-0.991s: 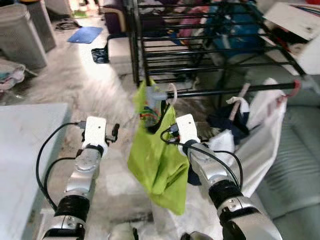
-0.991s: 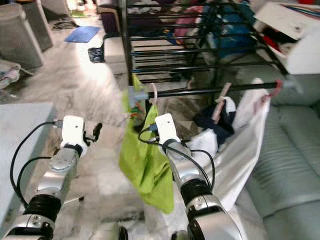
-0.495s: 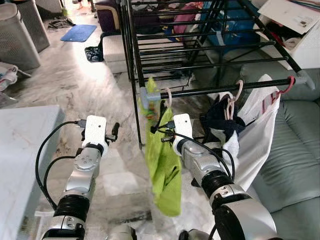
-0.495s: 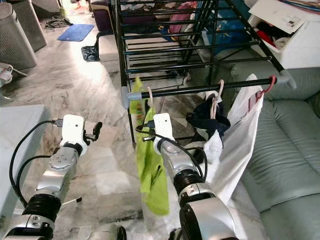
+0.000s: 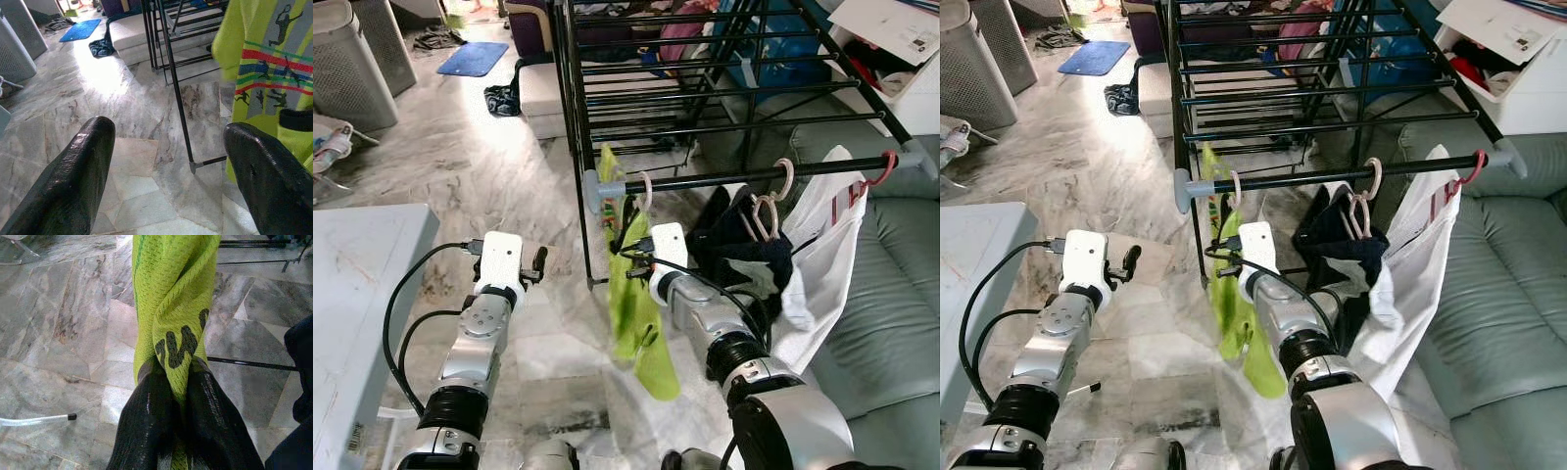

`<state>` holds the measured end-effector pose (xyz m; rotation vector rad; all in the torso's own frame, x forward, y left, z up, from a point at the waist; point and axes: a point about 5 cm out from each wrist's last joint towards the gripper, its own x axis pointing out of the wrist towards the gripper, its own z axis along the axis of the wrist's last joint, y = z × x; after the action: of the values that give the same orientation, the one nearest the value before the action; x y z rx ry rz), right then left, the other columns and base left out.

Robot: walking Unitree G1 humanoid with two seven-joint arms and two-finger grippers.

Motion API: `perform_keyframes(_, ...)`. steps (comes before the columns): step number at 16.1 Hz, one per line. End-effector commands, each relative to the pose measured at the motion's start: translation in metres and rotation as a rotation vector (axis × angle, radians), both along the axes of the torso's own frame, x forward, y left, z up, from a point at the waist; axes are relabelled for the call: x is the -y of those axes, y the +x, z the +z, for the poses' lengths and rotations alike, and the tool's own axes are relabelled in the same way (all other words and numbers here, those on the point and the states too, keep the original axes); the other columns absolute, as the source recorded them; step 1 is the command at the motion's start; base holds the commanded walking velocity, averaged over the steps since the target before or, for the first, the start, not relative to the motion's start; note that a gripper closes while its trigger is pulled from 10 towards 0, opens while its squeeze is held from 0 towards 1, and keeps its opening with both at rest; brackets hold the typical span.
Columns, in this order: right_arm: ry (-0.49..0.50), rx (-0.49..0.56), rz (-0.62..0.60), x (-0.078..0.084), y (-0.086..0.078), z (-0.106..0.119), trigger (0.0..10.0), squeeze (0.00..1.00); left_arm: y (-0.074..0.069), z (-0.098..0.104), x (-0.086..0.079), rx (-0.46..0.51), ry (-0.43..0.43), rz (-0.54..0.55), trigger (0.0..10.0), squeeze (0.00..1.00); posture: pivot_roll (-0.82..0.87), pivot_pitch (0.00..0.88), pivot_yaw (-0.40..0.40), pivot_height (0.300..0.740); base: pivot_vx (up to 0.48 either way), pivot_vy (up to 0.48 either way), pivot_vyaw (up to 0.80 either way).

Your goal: Hang hanger

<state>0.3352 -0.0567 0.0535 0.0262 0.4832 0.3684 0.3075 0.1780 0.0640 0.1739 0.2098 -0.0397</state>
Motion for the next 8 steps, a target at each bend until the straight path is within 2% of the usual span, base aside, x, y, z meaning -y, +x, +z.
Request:
perform_keyframes(1,-0.009,-0.027,0.014,-0.0033,-0.0019,-0.0034,10.0,0.0,0.0027,0.0057,0.0005,0.017,0.005,0.003,10.0,0.0,0.04,0.036,0.018,0.74,0.0,0.0,0.0)
perform_keyframes(6,-0.03,0.001,0.036,-0.0065,-0.0013,-0.0014,10.0,0.0,0.0039,0.0058,0.0017,0.016,0.0,0.002,10.0,0.0,0.04,0.033,0.02,0.74,0.0,0.0,0.0)
perform_keyframes(8,-0.084,0.042,0.069,-0.0105,0.0003,0.0022,10.0,0.0,0.005,0.0064,0.0048,0.018,-0.003,-0.004,10.0,0.0,0.04,0.032,0.02,0.74,0.0,0.0,0.0)
